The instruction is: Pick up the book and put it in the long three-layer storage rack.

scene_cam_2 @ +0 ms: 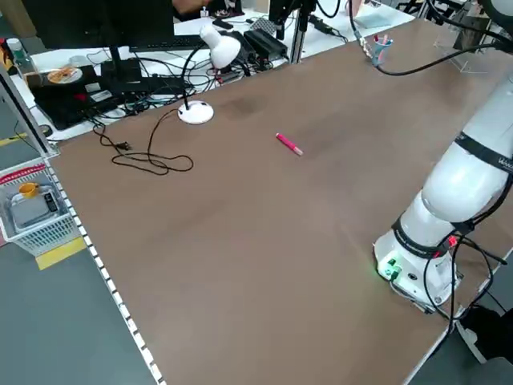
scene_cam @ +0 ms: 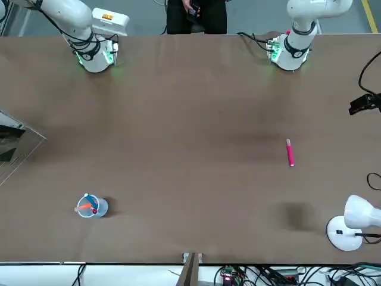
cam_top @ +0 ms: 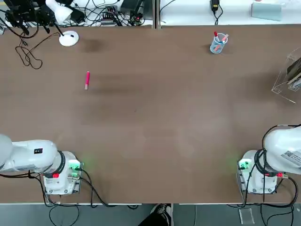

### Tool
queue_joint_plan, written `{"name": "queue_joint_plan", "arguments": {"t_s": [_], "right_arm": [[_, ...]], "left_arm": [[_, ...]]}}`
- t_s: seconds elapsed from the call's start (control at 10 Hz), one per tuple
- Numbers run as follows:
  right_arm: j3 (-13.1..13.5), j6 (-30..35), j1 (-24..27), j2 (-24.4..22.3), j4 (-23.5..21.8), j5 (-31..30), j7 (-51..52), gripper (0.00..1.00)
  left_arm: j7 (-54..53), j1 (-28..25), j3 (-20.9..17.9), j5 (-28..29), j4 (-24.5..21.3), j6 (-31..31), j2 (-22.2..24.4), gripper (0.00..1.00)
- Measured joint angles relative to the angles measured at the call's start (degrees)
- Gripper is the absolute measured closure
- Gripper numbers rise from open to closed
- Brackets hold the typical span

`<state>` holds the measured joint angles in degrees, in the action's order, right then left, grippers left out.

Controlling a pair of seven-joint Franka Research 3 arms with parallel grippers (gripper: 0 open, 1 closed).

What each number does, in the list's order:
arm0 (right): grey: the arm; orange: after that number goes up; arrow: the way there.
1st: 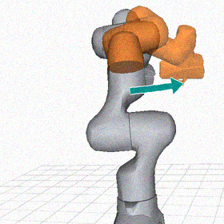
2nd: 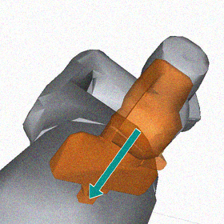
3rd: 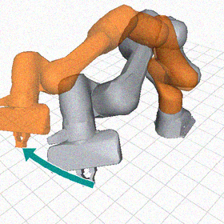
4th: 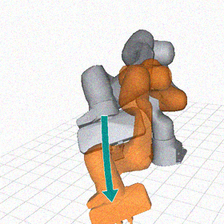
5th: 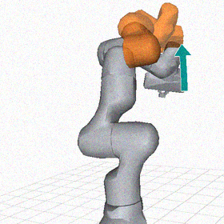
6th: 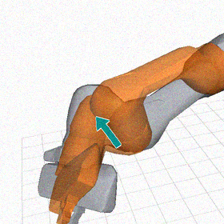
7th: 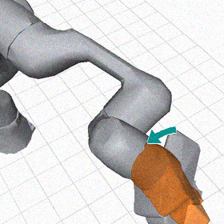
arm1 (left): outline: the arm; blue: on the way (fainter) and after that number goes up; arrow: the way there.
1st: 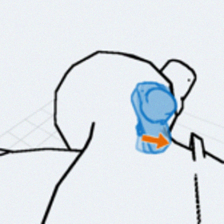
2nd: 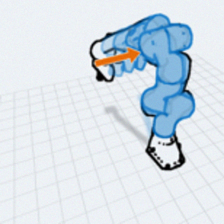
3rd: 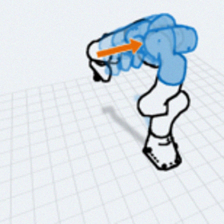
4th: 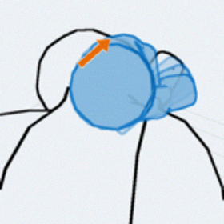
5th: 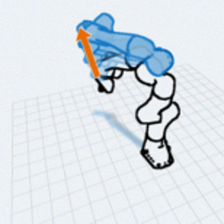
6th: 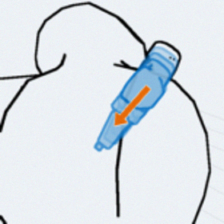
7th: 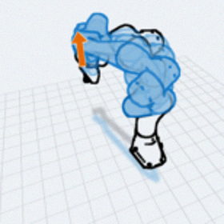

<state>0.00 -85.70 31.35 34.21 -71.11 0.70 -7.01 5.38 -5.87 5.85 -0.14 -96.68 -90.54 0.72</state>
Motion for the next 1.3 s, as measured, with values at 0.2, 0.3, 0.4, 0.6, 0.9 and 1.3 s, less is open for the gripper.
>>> {"name": "queue_joint_plan", "arguments": {"t_s": [0.2, 0.3, 0.4, 0.6, 0.9, 1.3], "right_arm": [[-0.1, -0.8, -0.1, 0.6, 0.1, 0.0, 0.0, 0.85], [-0.1, -1.1, -0.1, 0.9, 0.1, 0.0, 0.0, 0.85], [-0.1, -1.5, -0.1, 1.1, 0.1, -0.1, 0.0, 0.85], [-0.1, -1.7, -0.2, 1.2, 0.1, -0.2, 0.0, 0.85], [-0.3, -2.8, -0.5, 1.4, 0.1, -2.0, 0.0, 0.85], [-0.4, -5.2, -1.0, 1.6, 0.1, -3.0, 0.0, 0.85]], "left_arm": [[0.0, 0.0, 0.0, 0.0, 0.0, 0.0, -0.1, 0.01], [0.0, 0.0, 0.0, 0.0, 0.0, 0.0, -0.1, 0.01], [0.0, 0.0, 0.0, 0.0, 0.0, 0.0, -0.1, 0.01], [0.0, 0.0, 0.0, 0.0, 0.1, 0.0, -0.1, 0.01], [0.0, 0.0, 0.0, 0.0, 0.1, -0.1, -0.1, 0.01], [0.0, 0.0, 0.0, 0.0, 0.1, -0.1, -0.1, 0.01]]}}
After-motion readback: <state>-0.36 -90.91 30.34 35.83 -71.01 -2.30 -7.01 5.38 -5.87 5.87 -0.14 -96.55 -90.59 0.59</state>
